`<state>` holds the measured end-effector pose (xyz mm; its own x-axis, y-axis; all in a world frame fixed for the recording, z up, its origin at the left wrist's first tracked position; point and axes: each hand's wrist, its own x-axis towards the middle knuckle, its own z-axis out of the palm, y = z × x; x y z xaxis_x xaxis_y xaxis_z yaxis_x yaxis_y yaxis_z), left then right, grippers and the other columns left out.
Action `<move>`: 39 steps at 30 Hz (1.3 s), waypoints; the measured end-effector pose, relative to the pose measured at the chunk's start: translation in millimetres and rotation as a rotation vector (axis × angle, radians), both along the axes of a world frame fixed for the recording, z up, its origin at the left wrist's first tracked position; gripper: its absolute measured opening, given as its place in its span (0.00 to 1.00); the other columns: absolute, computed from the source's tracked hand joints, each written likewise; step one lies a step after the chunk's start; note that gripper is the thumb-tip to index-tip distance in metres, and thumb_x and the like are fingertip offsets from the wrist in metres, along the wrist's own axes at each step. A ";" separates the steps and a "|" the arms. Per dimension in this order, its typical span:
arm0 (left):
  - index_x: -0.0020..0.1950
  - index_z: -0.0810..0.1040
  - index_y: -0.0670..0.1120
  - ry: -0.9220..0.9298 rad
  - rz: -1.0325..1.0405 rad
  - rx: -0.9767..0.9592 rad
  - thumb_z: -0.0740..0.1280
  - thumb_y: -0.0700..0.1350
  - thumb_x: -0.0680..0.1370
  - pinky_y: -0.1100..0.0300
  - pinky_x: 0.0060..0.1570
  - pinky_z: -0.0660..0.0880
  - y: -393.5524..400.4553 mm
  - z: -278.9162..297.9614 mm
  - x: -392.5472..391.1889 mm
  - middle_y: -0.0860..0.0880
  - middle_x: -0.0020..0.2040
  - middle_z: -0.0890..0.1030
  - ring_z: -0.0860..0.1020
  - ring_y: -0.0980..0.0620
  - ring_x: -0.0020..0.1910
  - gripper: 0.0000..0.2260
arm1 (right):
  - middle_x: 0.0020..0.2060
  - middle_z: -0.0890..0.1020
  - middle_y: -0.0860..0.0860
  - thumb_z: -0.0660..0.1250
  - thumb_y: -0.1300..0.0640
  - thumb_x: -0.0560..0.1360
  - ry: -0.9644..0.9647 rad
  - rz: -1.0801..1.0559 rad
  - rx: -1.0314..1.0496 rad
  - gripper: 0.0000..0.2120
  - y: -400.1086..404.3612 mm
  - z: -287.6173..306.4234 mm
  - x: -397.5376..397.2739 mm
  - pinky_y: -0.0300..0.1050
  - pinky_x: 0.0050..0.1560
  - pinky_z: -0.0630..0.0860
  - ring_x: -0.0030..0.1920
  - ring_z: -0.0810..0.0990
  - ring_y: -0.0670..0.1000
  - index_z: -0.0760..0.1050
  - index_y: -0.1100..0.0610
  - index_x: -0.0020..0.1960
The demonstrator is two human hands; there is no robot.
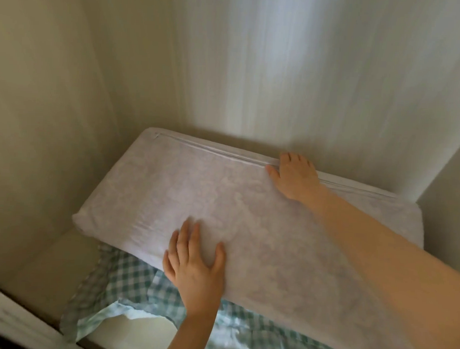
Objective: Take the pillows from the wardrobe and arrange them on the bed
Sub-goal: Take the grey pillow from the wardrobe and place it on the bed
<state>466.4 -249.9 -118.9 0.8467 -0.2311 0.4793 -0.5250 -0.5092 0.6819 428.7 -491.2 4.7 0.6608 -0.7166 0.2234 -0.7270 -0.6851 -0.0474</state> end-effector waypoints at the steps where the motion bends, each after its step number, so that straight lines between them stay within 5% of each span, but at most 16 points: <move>1: 0.70 0.74 0.47 0.017 0.005 -0.016 0.65 0.61 0.73 0.42 0.72 0.56 1.6 -1.8 3.0 0.47 0.74 0.71 0.66 0.43 0.73 0.30 | 0.66 0.72 0.62 0.49 0.39 0.80 0.003 -0.009 0.040 0.30 -1.7 -0.7 0.6 0.58 0.67 0.64 0.67 0.69 0.62 0.66 0.62 0.68; 4: 0.72 0.69 0.46 0.121 0.073 -0.064 0.76 0.61 0.68 0.40 0.73 0.55 7.9 -7.3 6.4 0.46 0.76 0.64 0.62 0.43 0.74 0.38 | 0.66 0.73 0.61 0.47 0.37 0.79 0.009 -0.038 0.086 0.31 -1.7 -6.1 0.1 0.63 0.68 0.62 0.66 0.70 0.62 0.67 0.60 0.67; 7: 0.77 0.56 0.46 0.250 0.129 -0.146 0.78 0.63 0.62 0.38 0.72 0.56 12.9 -8.7 0.5 0.44 0.77 0.59 0.61 0.40 0.74 0.52 | 0.64 0.75 0.61 0.48 0.38 0.79 -0.038 -0.040 0.001 0.29 2.6 -12.4 -3.8 0.62 0.67 0.63 0.64 0.72 0.62 0.68 0.59 0.66; 11: 0.79 0.50 0.49 0.475 0.182 -0.347 0.81 0.59 0.59 0.38 0.71 0.62 15.4 -10.0 -2.4 0.42 0.76 0.56 0.59 0.40 0.75 0.58 | 0.63 0.76 0.61 0.49 0.38 0.79 -0.072 -0.041 -0.061 0.28 9.3 -12.5 -6.9 0.60 0.65 0.64 0.63 0.72 0.62 0.69 0.59 0.65; 15: 0.76 0.54 0.53 0.945 0.241 -0.693 0.82 0.51 0.63 0.45 0.64 0.70 18.3 -6.4 -7.4 0.45 0.71 0.63 0.67 0.44 0.66 0.51 | 0.63 0.76 0.60 0.49 0.38 0.79 -0.094 -0.034 -0.083 0.29 16.2 -9.6 -11.7 0.59 0.65 0.65 0.63 0.72 0.62 0.69 0.59 0.66; 20: 0.70 0.60 0.54 1.137 0.084 -0.915 0.75 0.49 0.73 0.47 0.64 0.71 10.4 2.5 -16.0 0.51 0.65 0.69 0.72 0.47 0.60 0.33 | 0.61 0.76 0.60 0.50 0.38 0.79 -0.141 -0.050 -0.076 0.29 25.2 -1.0 -12.6 0.59 0.64 0.65 0.62 0.72 0.62 0.71 0.59 0.65; 24: 0.64 0.63 0.61 1.079 0.059 -0.977 0.76 0.50 0.71 0.44 0.63 0.74 18.7 14.1 -20.5 0.55 0.62 0.73 0.75 0.47 0.60 0.29 | 0.60 0.77 0.61 0.52 0.35 0.77 -0.215 -0.102 -0.029 0.32 32.2 4.2 -21.5 0.60 0.60 0.66 0.60 0.73 0.65 0.72 0.61 0.62; 27: 0.71 0.63 0.61 0.958 0.031 -0.994 0.78 0.48 0.70 0.44 0.59 0.77 34.5 35.8 -23.7 0.55 0.63 0.74 0.76 0.47 0.59 0.35 | 0.61 0.75 0.62 0.50 0.35 0.77 -0.297 -0.171 0.071 0.33 37.8 2.5 -41.4 0.62 0.60 0.68 0.61 0.72 0.68 0.72 0.62 0.62; 32: 0.70 0.65 0.62 0.688 -0.128 -0.989 0.77 0.46 0.71 0.63 0.40 0.78 59.7 94.9 -27.4 0.60 0.60 0.75 0.78 0.57 0.54 0.33 | 0.64 0.73 0.63 0.50 0.37 0.78 -0.529 -0.266 0.220 0.32 62.8 10.3 -74.9 0.64 0.63 0.66 0.63 0.70 0.69 0.70 0.63 0.63; 39: 0.66 0.71 0.59 0.415 -0.203 -0.889 0.78 0.50 0.69 0.65 0.44 0.76 90.1 163.2 -42.2 0.62 0.56 0.78 0.80 0.64 0.49 0.28 | 0.65 0.71 0.64 0.52 0.40 0.79 -0.804 -0.290 0.275 0.28 102.7 47.5 -104.0 0.61 0.62 0.66 0.63 0.69 0.69 0.69 0.62 0.64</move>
